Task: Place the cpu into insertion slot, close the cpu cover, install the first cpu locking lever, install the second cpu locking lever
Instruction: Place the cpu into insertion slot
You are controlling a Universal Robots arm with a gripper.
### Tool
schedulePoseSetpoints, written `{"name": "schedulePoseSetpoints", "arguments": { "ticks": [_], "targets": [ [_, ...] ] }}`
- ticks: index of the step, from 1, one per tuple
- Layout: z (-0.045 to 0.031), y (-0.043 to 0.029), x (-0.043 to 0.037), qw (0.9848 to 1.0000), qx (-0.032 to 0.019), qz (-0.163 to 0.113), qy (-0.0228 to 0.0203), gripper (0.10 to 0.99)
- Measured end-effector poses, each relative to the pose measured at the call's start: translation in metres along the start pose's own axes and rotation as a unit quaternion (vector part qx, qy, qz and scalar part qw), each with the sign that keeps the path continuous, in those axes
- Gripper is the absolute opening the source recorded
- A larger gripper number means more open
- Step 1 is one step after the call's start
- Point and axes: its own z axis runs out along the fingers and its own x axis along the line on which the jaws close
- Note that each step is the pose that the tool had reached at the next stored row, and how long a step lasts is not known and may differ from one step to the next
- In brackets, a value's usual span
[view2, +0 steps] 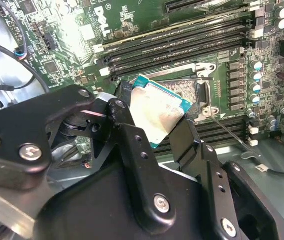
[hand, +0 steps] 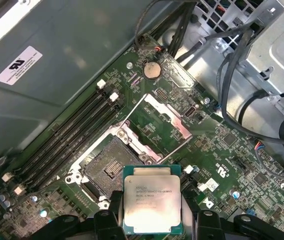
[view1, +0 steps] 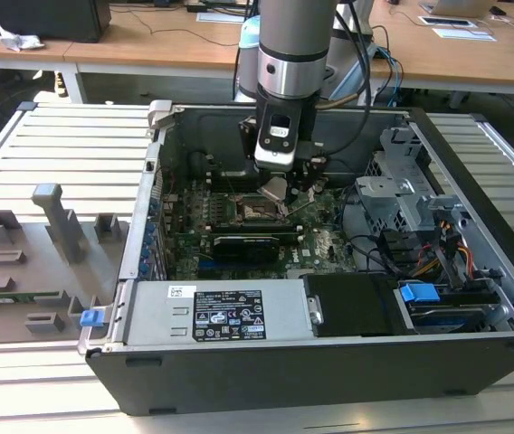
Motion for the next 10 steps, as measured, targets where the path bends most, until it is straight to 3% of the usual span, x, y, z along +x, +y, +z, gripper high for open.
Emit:
{"name": "schedulePoseSetpoints", "arguments": {
  "ticks": [10],
  "targets": [
    [0.0000,0.0000,0.0000,0.9996,0.0000,0.028,-0.0014,0.545]
  ]
}}
